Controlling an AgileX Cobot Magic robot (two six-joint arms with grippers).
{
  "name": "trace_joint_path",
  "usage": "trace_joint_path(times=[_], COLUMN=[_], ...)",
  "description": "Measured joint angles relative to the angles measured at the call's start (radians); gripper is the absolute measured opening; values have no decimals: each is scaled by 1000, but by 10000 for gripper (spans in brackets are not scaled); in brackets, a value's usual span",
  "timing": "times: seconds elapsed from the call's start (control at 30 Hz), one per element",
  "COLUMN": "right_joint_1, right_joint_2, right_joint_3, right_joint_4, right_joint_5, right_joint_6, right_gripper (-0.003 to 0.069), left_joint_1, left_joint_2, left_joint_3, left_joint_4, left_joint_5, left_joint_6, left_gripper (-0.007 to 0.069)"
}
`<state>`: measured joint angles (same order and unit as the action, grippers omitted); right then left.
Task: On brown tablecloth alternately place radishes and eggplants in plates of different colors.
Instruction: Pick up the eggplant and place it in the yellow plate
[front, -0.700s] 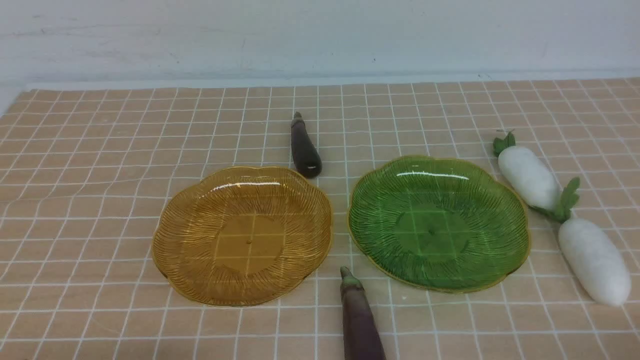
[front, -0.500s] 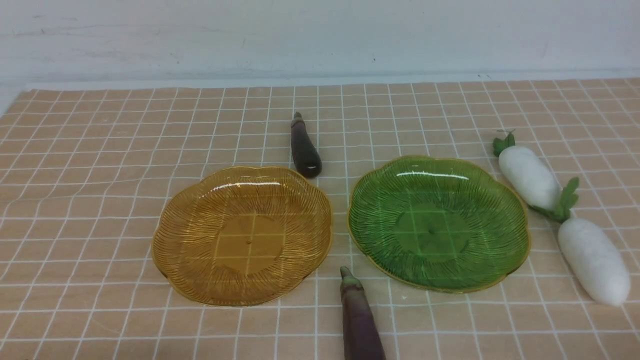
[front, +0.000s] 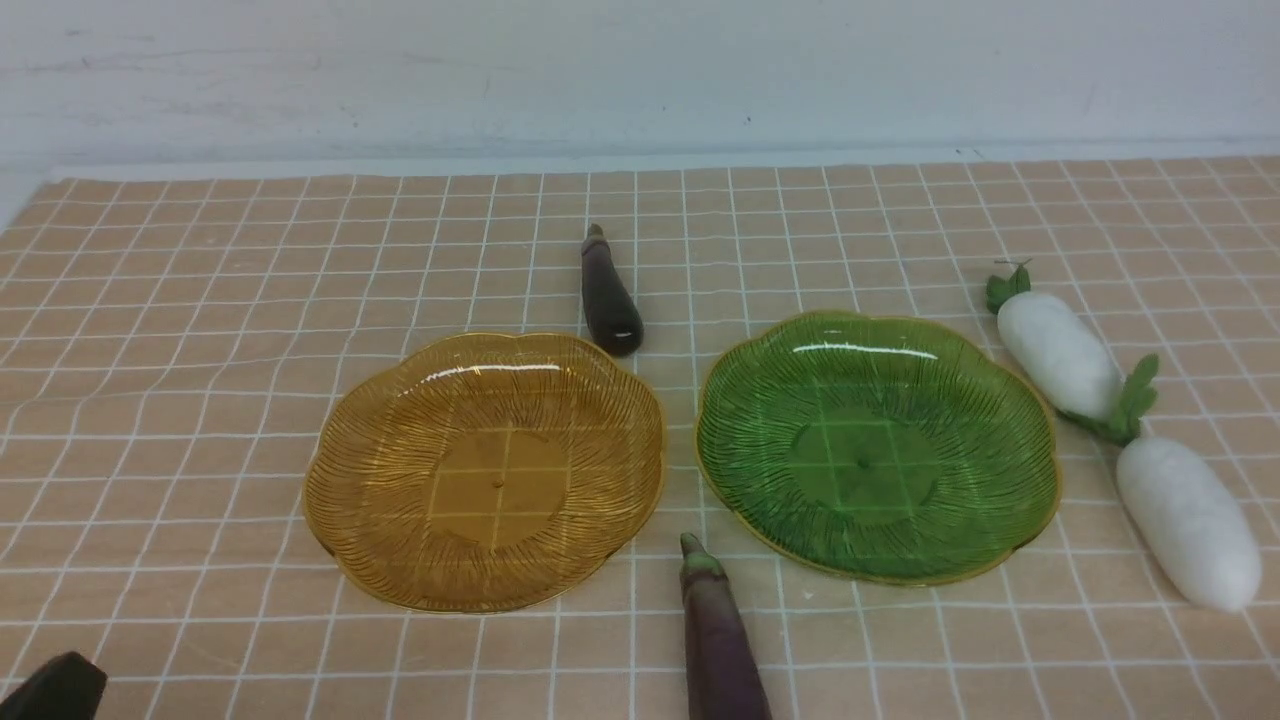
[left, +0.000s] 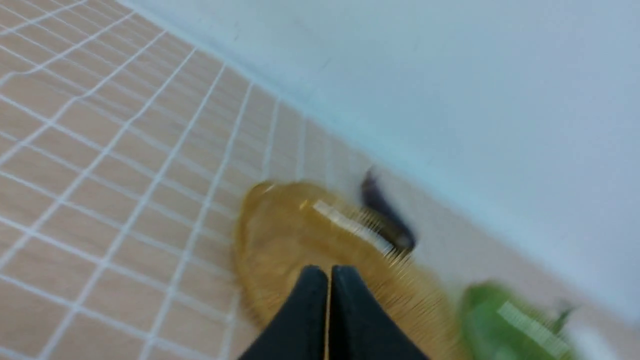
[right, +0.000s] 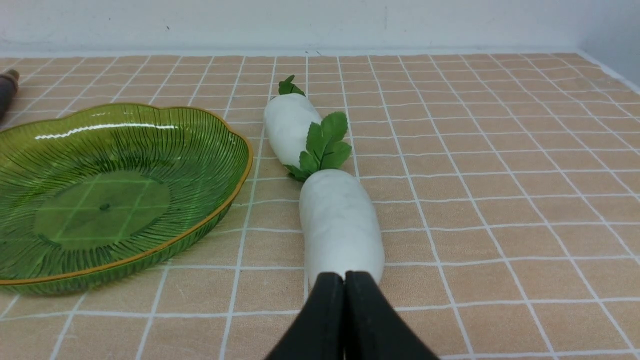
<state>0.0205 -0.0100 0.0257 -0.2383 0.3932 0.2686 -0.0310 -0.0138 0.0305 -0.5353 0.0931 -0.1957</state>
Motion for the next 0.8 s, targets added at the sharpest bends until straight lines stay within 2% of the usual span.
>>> trace_joint_path(times=[0.17, 0.27, 0.4, 0.5, 0.6, 0.67, 0.8], right_joint_1=[0, 0, 0, 0, 0, 0, 0], right_joint_2=[0, 0, 0, 0, 0, 0, 0], right_joint_3=[0, 0, 2, 2, 2, 2, 2], right_joint_4=[-11, -30, 8, 101, 190, 211, 220], right_joint_5=[0, 0, -47, -172, -323, -378, -438], right_joint_6=[0, -1, 14, 64, 135, 149, 158], right_gripper=[-11, -11, -11, -11, -11, -11, -11], left_joint_1=[0, 0, 0, 0, 0, 0, -4], left_joint_2=[0, 0, 105, 369, 666, 801, 998], left_joint_3=[-9, -106, -404, -657, -779, -789, -789], left_joint_4=[-81, -68, 24, 100, 164, 188, 222], left_joint_5=[-179, -153, 114, 542, 902, 963, 966], left_joint_6=[-6, -3, 80, 127, 177, 226, 284], left_gripper=[-3, -3, -3, -3, -3, -3, -3])
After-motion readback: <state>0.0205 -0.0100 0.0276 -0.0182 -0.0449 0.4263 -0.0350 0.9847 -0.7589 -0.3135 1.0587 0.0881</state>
